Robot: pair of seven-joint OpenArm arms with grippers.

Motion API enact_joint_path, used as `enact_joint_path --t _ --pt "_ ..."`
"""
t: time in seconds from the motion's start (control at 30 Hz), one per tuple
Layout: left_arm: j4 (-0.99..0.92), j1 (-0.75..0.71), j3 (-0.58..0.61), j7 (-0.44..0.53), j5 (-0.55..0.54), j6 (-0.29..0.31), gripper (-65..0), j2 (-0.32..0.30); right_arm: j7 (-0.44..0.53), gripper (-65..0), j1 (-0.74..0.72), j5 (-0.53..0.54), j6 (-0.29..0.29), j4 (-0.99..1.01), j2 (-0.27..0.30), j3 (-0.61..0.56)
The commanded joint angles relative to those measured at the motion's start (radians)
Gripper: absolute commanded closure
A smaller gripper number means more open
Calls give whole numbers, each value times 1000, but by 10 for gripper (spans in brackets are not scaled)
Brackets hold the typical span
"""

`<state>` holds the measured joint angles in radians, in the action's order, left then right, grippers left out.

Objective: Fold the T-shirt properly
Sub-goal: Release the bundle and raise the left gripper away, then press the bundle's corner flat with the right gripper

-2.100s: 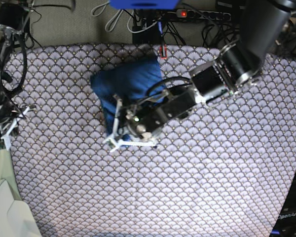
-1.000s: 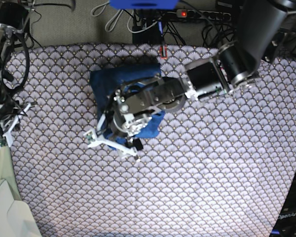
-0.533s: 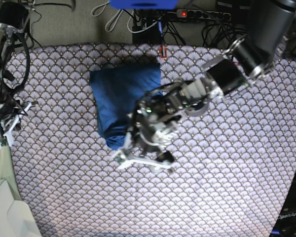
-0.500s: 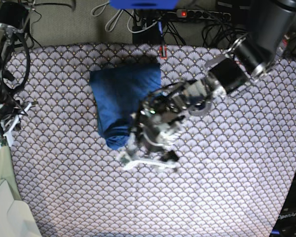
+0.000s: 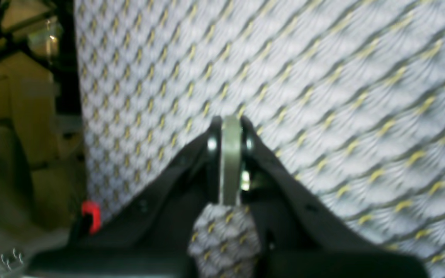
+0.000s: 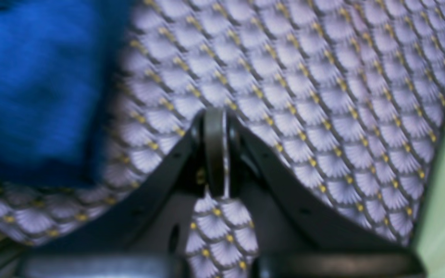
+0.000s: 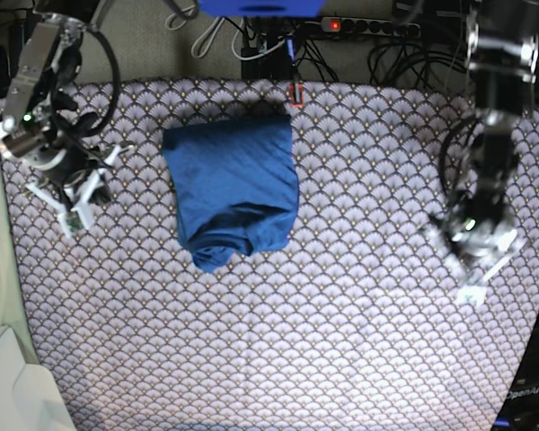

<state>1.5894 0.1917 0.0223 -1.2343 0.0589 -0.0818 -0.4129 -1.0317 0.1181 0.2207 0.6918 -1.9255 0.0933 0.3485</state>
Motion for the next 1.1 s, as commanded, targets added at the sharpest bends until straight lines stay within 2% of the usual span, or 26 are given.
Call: enact_joint_path --t 0.0,0.17,0.37,0.53,0.7,0.83,1.07 --pt "56 -28 -34 -11 12 -3 -2 -27 20 0 -5 12 6 -25 -4 -13" --pt "219 -254 -157 -29 12 10 -2 -44 -5 0 36 10 6 -19 -68 -119" --pt "282 -418 -325 -20 22 156 -2 1 3 0 99 10 6 -19 -97 -253" --pt "299 -484 -433 -19 15 225 -2 13 4 0 116 9 6 80 -97 -273" --pt "299 -512 -479 -5 15 261 -2 13 6 0 119 12 6 139 -68 -271" --pt "297 -533 -500 47 19 273 -2 15 -3 0 122 12 6 39 -65 -269" --pt "299 -553 -503 52 17 273 -2 15 -8 0 67 12 6 -64 -73 -286"
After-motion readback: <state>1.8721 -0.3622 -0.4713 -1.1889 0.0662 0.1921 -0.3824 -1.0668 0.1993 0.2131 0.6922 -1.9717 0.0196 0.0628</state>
